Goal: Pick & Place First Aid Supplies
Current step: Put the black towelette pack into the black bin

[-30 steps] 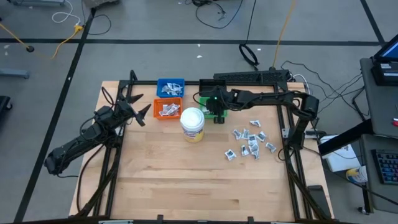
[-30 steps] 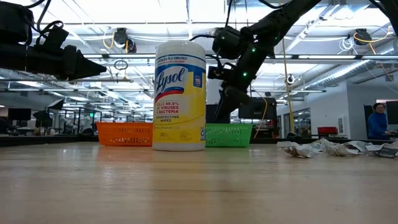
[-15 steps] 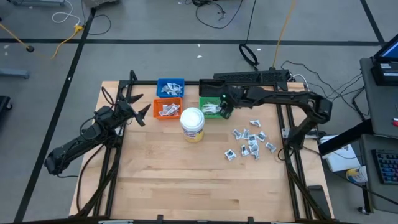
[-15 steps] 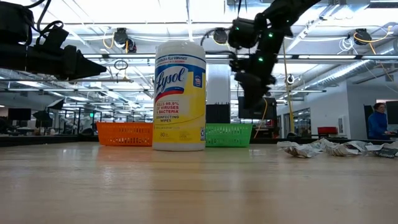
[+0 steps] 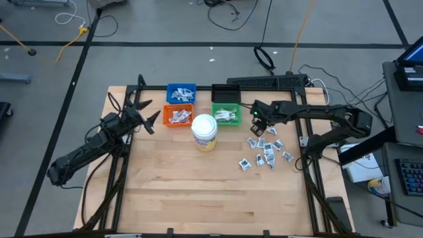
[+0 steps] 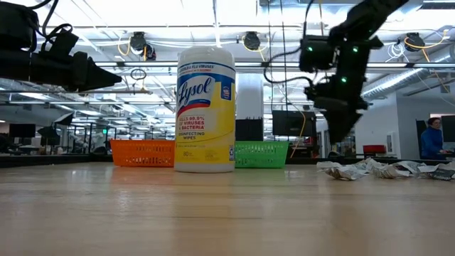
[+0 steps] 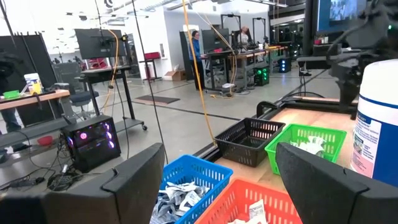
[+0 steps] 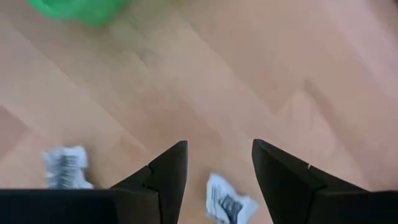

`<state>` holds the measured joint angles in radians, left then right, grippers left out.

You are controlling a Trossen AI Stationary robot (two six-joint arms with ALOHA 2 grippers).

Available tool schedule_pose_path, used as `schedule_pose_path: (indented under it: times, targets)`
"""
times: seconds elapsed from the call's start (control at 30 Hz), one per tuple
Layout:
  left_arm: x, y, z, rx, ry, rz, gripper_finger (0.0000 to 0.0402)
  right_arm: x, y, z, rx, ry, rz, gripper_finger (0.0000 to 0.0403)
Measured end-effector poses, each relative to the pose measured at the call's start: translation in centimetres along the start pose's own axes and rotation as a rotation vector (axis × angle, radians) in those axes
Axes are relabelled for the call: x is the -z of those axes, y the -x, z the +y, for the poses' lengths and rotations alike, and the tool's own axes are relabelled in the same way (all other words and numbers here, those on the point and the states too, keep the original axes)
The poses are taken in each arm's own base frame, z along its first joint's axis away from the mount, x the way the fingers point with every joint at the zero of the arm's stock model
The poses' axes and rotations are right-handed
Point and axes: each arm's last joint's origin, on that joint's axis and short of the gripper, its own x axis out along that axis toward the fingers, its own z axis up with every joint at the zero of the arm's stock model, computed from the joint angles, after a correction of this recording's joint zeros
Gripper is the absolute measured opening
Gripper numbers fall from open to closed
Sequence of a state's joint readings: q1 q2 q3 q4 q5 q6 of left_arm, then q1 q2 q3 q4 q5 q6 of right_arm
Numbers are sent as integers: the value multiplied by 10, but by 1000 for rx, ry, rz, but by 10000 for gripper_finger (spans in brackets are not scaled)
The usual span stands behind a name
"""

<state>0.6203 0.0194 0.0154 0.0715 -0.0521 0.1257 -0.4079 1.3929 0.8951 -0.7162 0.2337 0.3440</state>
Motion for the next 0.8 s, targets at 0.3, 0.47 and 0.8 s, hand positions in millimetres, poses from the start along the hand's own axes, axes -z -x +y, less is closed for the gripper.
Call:
schedule_pose_path:
  times: [0.3,0.47,0.8]
  targets:
    - [0,0,0,0,0,0,310,37,-21,-13,41,-119,92,174]
    - [0,0,0,0,0,0,310,51,-32,-13,3,-136,140,174]
    - [0,0,0,0,0,0,310,56,-36,-12,5,-149,138,147]
